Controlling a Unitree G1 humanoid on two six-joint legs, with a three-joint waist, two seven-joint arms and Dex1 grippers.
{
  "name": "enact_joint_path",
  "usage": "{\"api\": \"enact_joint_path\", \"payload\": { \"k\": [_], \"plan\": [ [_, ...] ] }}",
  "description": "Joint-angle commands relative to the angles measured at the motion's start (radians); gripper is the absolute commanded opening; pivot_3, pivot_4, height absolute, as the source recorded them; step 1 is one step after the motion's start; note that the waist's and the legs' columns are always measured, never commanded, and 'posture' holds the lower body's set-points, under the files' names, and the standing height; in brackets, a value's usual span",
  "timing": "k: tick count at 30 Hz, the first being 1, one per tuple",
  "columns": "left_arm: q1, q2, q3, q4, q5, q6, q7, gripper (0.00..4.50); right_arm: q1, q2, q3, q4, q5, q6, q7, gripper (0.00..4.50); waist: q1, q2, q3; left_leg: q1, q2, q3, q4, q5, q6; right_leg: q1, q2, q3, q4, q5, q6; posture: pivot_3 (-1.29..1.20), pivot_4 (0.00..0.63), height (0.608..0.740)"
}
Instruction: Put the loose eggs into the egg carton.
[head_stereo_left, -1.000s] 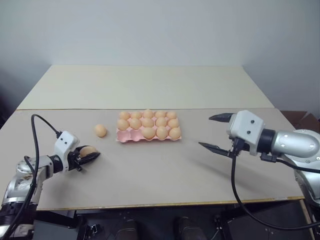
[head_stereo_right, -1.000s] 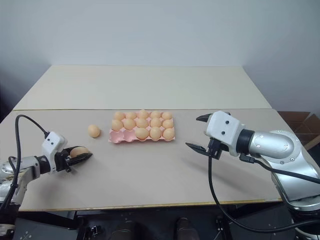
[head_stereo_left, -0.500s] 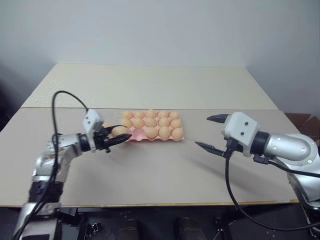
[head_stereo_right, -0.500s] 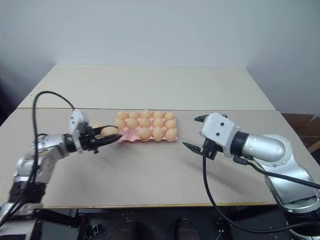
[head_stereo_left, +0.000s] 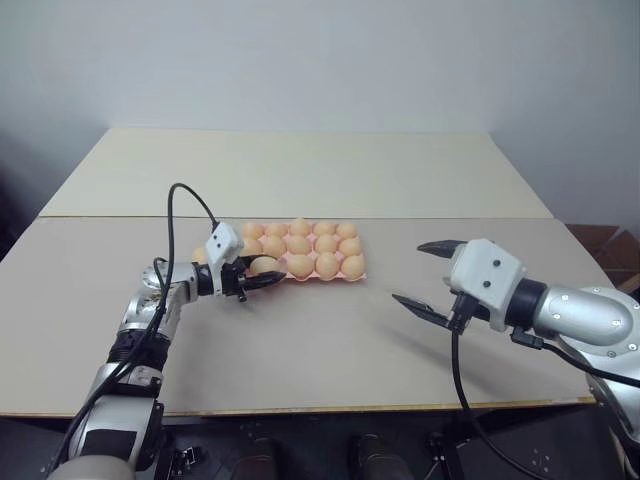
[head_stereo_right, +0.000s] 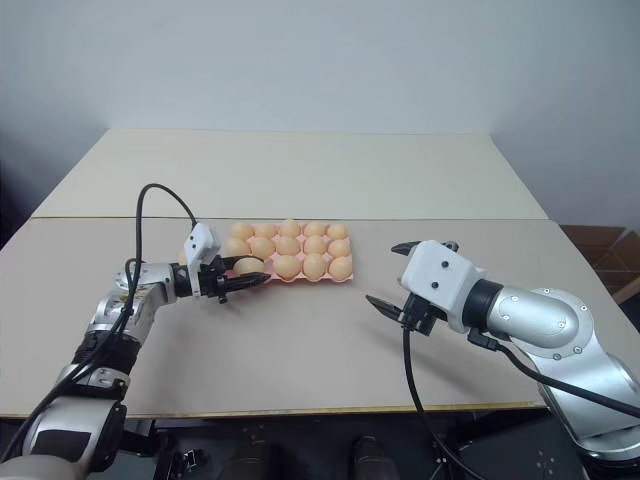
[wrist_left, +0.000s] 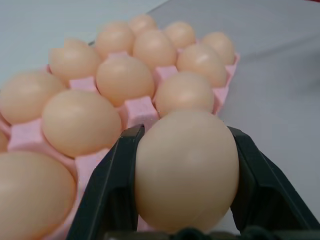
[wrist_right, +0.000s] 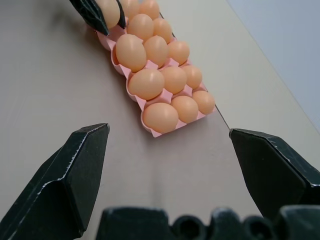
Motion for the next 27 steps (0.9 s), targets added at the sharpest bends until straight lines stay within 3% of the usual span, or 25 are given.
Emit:
{"api": "enact_joint_path", "payload": {
  "k": [1, 5, 13, 19, 27],
  "plan": [
    [-0.044, -0.019, 0.034, 0.036, -0.013, -0.067, -0.013, 3.22, 0.0, -0.004, -0.034, -0.032, 0.005, -0.002, -0.014, 4.5, 0.001, 0.0, 0.0, 0.0, 0.0, 0.0, 0.0, 0.0, 0.0, 0.0, 0.0, 0.0, 0.0, 0.0, 0.0, 0.0, 0.15, 0.74],
    [-0.06, -0.043, 0.042, 0.079, 0.001, -0.113, -0.001, 4.47, -0.011, -0.003, -0.024, -0.02, 0.002, -0.007, -0.017, 4.5, 0.001, 0.0, 0.0, 0.0, 0.0, 0.0, 0.0, 0.0, 0.0, 0.0, 0.0, 0.0, 0.0, 0.0, 0.0, 0.0, 0.15, 0.74],
    [-0.002, 0.019, 0.095, -0.065, -0.041, -0.077, -0.007, 4.47, -0.012, -0.01, -0.025, -0.008, -0.001, -0.021, -0.007, 4.5, -0.008, 0.0, 0.0, 0.0, 0.0, -0.001, 0.0, 0.0, 0.0, 0.0, 0.0, 0.0, 0.0, 0.0, 0.0, 0.0, 0.15, 0.74],
    [0.187, 0.199, 0.188, -0.322, -0.098, 0.029, -0.029, 4.47, -0.011, -0.006, -0.016, 0.004, -0.003, -0.037, -0.001, 4.5, -0.026, 0.0, 0.0, 0.0, 0.001, -0.001, 0.0, 0.0, 0.0, 0.0, 0.0, 0.0, 0.001, 0.0, 0.0, 0.0, 0.15, 0.74],
    [0.475, 0.384, 0.407, -0.612, -0.117, 0.303, 0.187, 4.47, -0.008, -0.019, -0.011, 0.033, 0.031, -0.079, 0.069, 4.5, -0.022, 0.0, 0.0, 0.0, 0.001, -0.001, 0.0, 0.0, 0.0, 0.0, -0.001, 0.0, 0.0, -0.001, -0.001, 0.0, 0.15, 0.74]
  ]
}}
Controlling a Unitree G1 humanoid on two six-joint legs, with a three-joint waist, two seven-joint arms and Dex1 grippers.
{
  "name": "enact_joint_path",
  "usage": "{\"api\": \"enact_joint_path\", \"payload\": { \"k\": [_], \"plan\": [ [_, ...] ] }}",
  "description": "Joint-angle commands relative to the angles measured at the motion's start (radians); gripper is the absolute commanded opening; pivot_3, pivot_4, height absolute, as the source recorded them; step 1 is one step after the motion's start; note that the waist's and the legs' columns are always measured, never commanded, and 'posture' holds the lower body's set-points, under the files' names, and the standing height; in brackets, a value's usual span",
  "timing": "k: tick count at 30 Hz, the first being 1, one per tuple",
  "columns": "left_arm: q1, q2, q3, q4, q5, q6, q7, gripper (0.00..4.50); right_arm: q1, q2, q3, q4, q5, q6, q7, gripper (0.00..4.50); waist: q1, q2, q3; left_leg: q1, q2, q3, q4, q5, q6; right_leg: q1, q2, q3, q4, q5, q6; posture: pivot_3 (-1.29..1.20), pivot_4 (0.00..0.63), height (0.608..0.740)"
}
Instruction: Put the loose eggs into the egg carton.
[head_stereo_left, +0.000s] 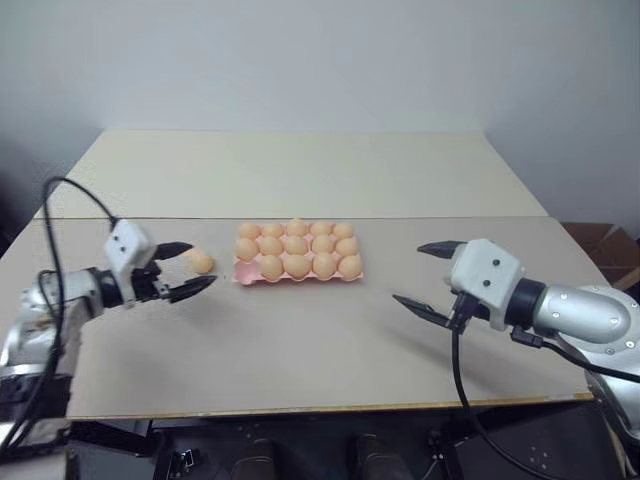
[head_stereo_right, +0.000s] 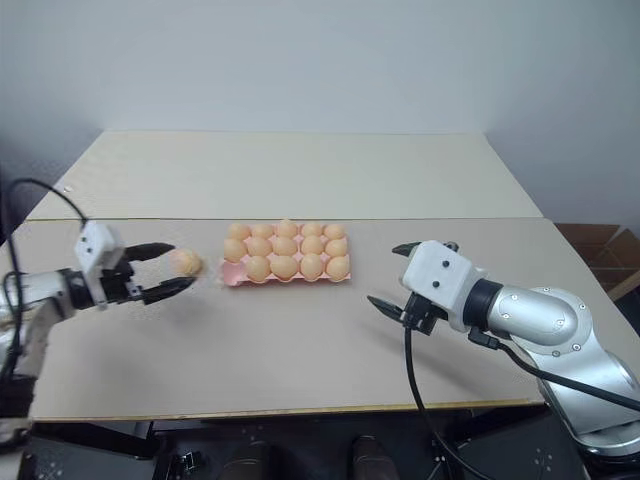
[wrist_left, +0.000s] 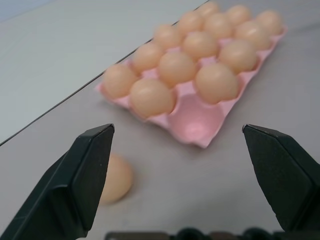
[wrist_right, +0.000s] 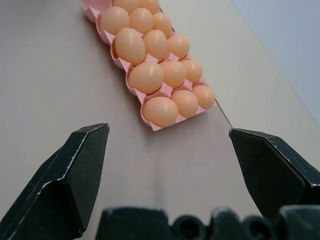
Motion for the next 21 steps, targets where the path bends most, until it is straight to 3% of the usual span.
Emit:
{"api": "enact_joint_path", "payload": {
  "k": [1, 7, 16, 21],
  "plan": [
    [0.096, 0.048, 0.115, -0.15, -0.041, 0.123, 0.056, 4.47, 0.001, -0.016, -0.022, -0.015, 0.037, -0.041, 0.047, 4.5, 0.001, 0.0, 0.0, 0.0, 0.0, 0.0, 0.0, 0.0, 0.0, 0.0, 0.0, 0.0, 0.0, 0.0, 0.0, 0.0, 0.15, 0.74],
    [0.182, 0.039, 0.215, -0.256, -0.068, 0.282, 0.183, 4.47, -0.009, -0.019, 0.003, 0.011, 0.056, -0.058, 0.097, 4.5, 0.01, 0.0, 0.0, 0.001, 0.0, 0.0, 0.0, 0.0, 0.0, 0.0, 0.0, -0.001, 0.001, -0.003, -0.005, 0.0, 0.15, 0.74],
    [0.179, 0.028, 0.207, -0.289, -0.092, 0.334, 0.249, 4.47, -0.017, -0.018, 0.027, 0.012, 0.042, -0.069, 0.104, 4.5, 0.013, 0.0, 0.0, 0.0, 0.0, 0.001, 0.0, 0.0, 0.0, 0.0, 0.0, -0.001, 0.0, -0.003, -0.005, 0.0, 0.15, 0.74],
    [0.089, -0.069, 0.15, -0.226, -0.079, 0.29, 0.331, 4.47, -0.013, -0.023, 0.029, 0.014, 0.023, -0.074, 0.099, 4.5, 0.02, 0.0, 0.0, 0.001, 0.0, 0.001, 0.0, 0.0, 0.0, 0.0, 0.0, -0.001, 0.001, -0.003, -0.005, 0.0, 0.15, 0.74]
  ]
}}
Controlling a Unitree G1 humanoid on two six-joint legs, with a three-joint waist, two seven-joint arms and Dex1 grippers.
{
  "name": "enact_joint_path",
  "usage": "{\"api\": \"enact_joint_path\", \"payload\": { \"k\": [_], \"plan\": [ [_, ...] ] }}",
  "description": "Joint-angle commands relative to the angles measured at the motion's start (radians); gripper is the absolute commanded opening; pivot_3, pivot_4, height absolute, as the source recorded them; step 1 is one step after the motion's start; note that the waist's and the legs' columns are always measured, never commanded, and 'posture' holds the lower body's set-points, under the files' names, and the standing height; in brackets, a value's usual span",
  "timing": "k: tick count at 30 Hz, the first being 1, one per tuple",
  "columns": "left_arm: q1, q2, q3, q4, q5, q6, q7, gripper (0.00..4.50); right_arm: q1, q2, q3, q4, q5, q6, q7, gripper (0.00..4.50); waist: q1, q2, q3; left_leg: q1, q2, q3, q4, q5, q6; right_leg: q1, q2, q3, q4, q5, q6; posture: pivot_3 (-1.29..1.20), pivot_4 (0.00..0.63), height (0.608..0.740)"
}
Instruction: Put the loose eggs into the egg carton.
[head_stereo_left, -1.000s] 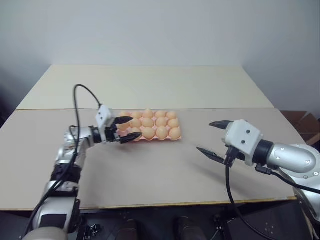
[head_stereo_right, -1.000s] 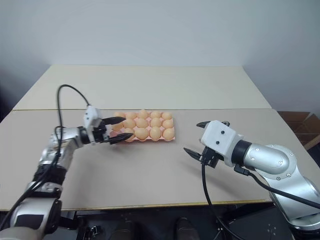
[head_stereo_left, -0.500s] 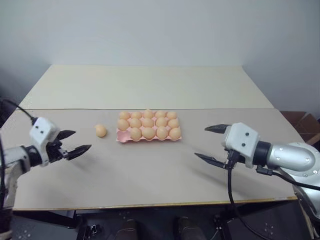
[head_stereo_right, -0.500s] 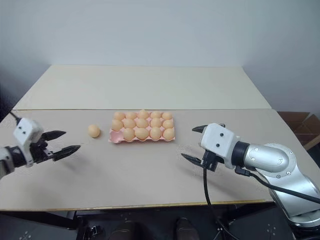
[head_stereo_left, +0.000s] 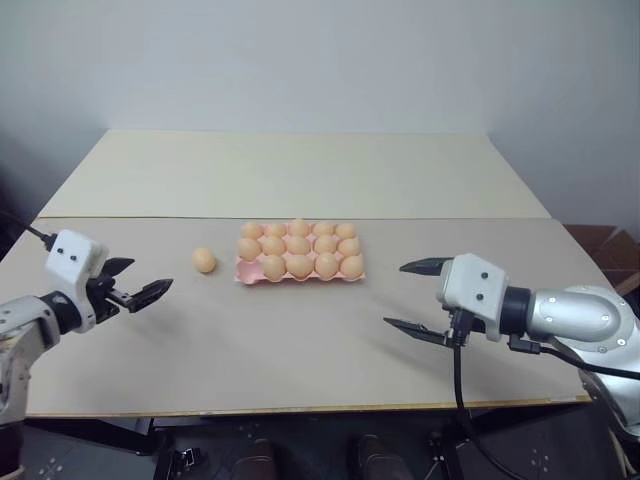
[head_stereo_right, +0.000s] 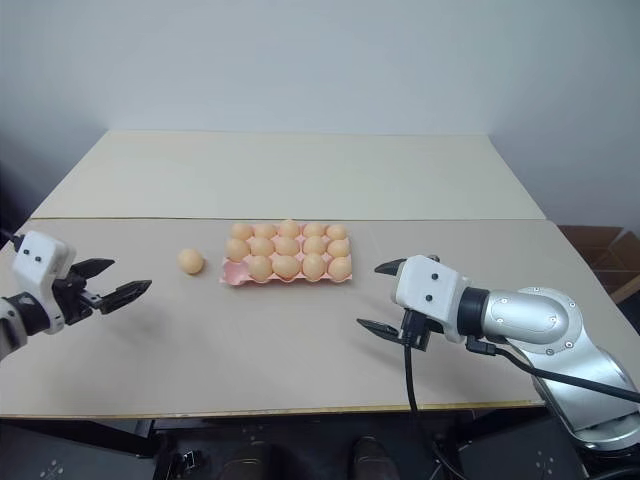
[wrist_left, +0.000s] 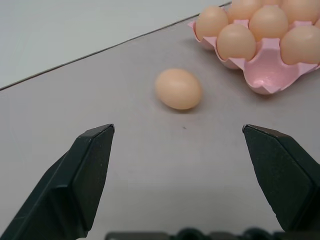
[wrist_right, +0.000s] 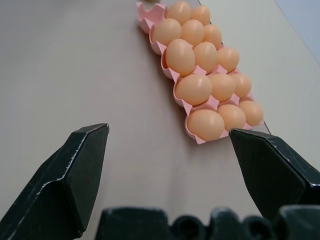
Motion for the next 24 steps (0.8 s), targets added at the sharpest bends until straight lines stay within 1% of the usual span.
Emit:
{"api": "enact_joint_path", "payload": {
  "k": [1, 6, 9, 15, 19, 24],
  "plan": [
    [-0.077, -0.056, -0.034, 0.041, 0.014, -0.026, 0.076, 4.47, -0.009, -0.01, -0.01, -0.011, -0.014, -0.028, -0.009, 4.5, 0.007, -0.001, 0.0, 0.0, 0.0, 0.0, 0.0, 0.0, 0.0, 0.0, 0.0, 0.0, 0.0, 0.0, 0.0, 0.0, 0.15, 0.74],
    [-0.189, -0.163, -0.139, 0.188, 0.108, -0.113, 0.182, 4.47, -0.01, -0.015, -0.019, -0.019, -0.018, -0.021, -0.011, 4.5, 0.009, -0.001, -0.001, -0.001, -0.001, 0.0, 0.0, 0.0, 0.0, 0.001, 0.0, 0.0, -0.001, 0.004, 0.006, 0.0, 0.15, 0.74],
    [-0.275, -0.216, -0.187, 0.301, 0.14, -0.164, 0.202, 4.47, -0.01, -0.017, -0.016, -0.019, -0.024, -0.021, -0.013, 4.5, 0.009, -0.002, -0.001, -0.001, -0.001, 0.0, 0.0, 0.0, 0.0, 0.001, 0.0, 0.0, -0.001, 0.004, 0.006, 0.0, 0.15, 0.74],
    [-0.364, -0.253, -0.249, 0.446, 0.178, -0.278, 0.174, 4.47, 0.001, -0.014, -0.022, -0.027, -0.033, -0.01, -0.033, 4.5, 0.005, -0.002, -0.001, -0.001, -0.001, 0.0, 0.0, 0.0, 0.0, 0.0, 0.001, 0.0, -0.001, 0.004, 0.006, 0.0, 0.15, 0.74],
    [-0.43, -0.277, -0.282, 0.564, 0.206, -0.316, 0.181, 4.47, 0.018, -0.004, -0.023, -0.032, -0.041, 0.001, -0.061, 4.5, 0.008, -0.002, -0.001, -0.001, -0.001, 0.0, 0.0, 0.0, 0.0, 0.001, 0.001, 0.0, 0.0, 0.004, 0.006, 0.0, 0.15, 0.74],
    [-0.464, -0.292, -0.297, 0.643, 0.233, -0.345, 0.19, 4.47, 0.035, -0.006, -0.033, -0.043, -0.042, 0.009, -0.081, 4.5, 0.007, -0.003, -0.001, -0.001, -0.001, 0.0, 0.001, 0.0, 0.0, 0.001, 0.001, 0.0, -0.001, 0.005, 0.006, 0.0, 0.15, 0.74]
  ]
}}
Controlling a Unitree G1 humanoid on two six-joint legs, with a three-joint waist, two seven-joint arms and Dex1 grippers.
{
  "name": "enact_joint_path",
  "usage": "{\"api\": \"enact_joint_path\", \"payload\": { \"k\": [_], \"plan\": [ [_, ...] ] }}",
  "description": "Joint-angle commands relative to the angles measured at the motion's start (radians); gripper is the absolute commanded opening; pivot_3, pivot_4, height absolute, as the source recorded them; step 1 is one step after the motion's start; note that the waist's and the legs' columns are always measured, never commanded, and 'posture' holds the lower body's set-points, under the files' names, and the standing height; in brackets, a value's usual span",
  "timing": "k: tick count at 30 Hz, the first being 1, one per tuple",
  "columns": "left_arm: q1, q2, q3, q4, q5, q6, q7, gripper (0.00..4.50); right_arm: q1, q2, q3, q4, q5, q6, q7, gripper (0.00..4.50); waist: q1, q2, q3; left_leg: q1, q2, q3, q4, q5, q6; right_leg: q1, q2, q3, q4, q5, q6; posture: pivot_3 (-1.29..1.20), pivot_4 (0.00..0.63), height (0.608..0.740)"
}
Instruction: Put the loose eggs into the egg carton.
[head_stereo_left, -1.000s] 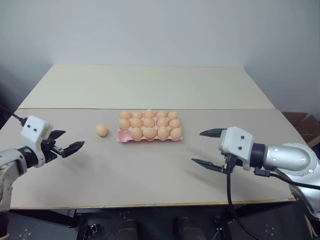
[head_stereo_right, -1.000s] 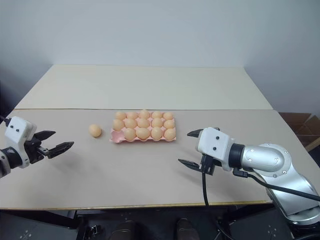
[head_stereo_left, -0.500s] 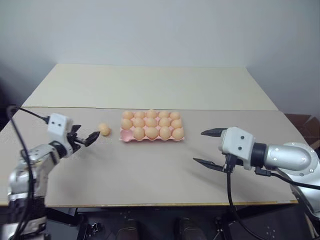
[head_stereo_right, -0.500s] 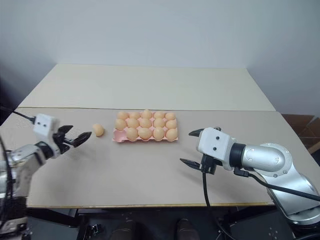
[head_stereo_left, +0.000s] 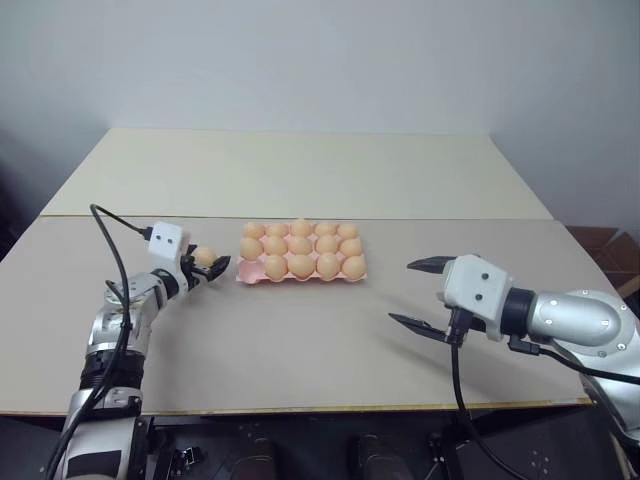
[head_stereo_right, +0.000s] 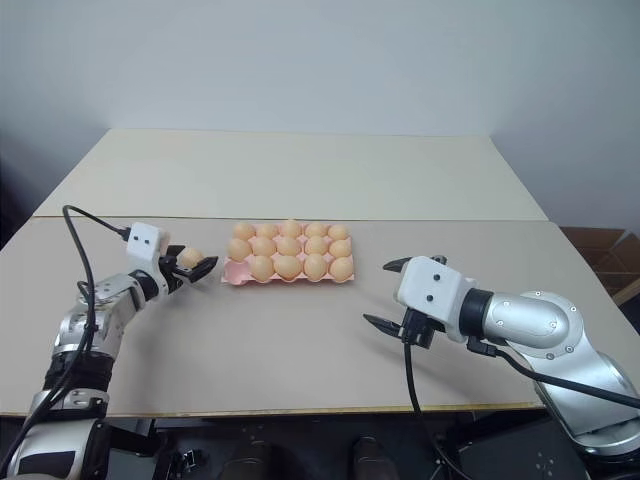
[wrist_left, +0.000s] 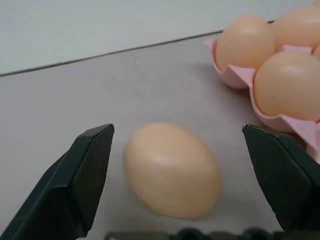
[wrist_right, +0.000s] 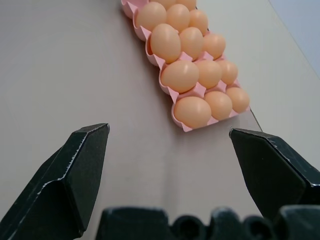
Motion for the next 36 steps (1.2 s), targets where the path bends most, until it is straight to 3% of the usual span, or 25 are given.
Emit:
{"api": "enact_joint_path", "payload": {
  "k": [1, 4, 5, 8, 12, 14, 25, 36],
  "plan": [
    [-0.037, -0.005, -0.009, 0.037, 0.022, -0.051, 0.004, 4.47, 0.003, -0.003, -0.033, -0.036, -0.004, 0.003, -0.022, 4.5, 0.0, 0.0, 0.0, 0.0, 0.0, 0.0, 0.0, 0.0, 0.0, 0.0, 0.0, 0.0, 0.0, 0.0, 0.0, 0.0, 0.15, 0.74],
    [-0.047, -0.022, -0.015, 0.083, 0.027, -0.093, -0.011, 4.47, 0.003, -0.007, -0.034, -0.032, -0.008, 0.002, -0.031, 4.5, 0.0, 0.0, 0.0, 0.0, 0.0, 0.0, 0.0, 0.0, 0.0, 0.0, 0.0, 0.0, 0.0, 0.0, 0.0, 0.0, 0.15, 0.74],
    [-0.054, -0.027, -0.014, 0.09, 0.029, -0.091, -0.002, 4.29, 0.002, -0.007, -0.034, -0.03, -0.007, 0.002, -0.032, 4.5, 0.001, 0.0, 0.0, 0.0, 0.0, 0.0, 0.0, 0.0, 0.0, 0.0, 0.0, 0.0, 0.0, 0.0, 0.0, 0.0, 0.15, 0.74],
    [-0.062, -0.03, -0.025, 0.101, 0.037, -0.103, -0.021, 3.64, -0.003, -0.006, -0.033, -0.022, -0.008, 0.001, -0.034, 4.5, 0.001, 0.0, 0.0, 0.0, 0.0, 0.0, 0.0, 0.0, 0.0, 0.0, 0.0, 0.0, 0.0, 0.0, 0.0, 0.0, 0.15, 0.74],
    [-0.064, -0.035, -0.016, 0.108, 0.034, -0.102, -0.015, 2.3, -0.001, 0.0, -0.025, -0.006, -0.016, 0.0, -0.042, 4.5, 0.0, 0.0, 0.0, 0.0, 0.0, 0.0, 0.0, 0.0, 0.0, 0.0, 0.0, 0.0, 0.0, 0.0, 0.0, 0.0, 0.15, 0.74],
    [-0.064, -0.035, -0.012, 0.118, 0.041, -0.122, -0.003, 1.99, 0.001, 0.002, -0.02, -0.004, -0.02, 0.001, -0.048, 4.5, -0.001, 0.0, 0.0, 0.0, 0.0, 0.0, 0.0, 0.0, 0.0, 0.0, 0.0, 0.0, 0.0, 0.0, 0.0, 0.0, 0.15, 0.74],
    [-0.023, 0.009, 0.025, -0.009, -0.013, -0.157, -0.092, 1.95, 0.026, 0.01, -0.018, -0.011, -0.043, -0.011, -0.077, 4.5, 0.0, 0.0, 0.0, 0.0, 0.0, 0.0, 0.0, 0.0, 0.0, 0.0, 0.0, 0.0, 0.0, 0.0, 0.0, 0.0, 0.15, 0.74],
    [0.018, 0.026, 0.042, -0.178, -0.198, -0.099, -0.388, 1.95, 0.054, 0.048, -0.022, -0.027, -0.083, -0.009, -0.119, 4.5, -0.001, 0.0, 0.0, 0.0, 0.0, 0.0, 0.0, 0.0, 0.0, 0.0, 0.0, 0.0, 0.0, 0.0, 0.0, 0.0, 0.15, 0.74]
  ]
}}
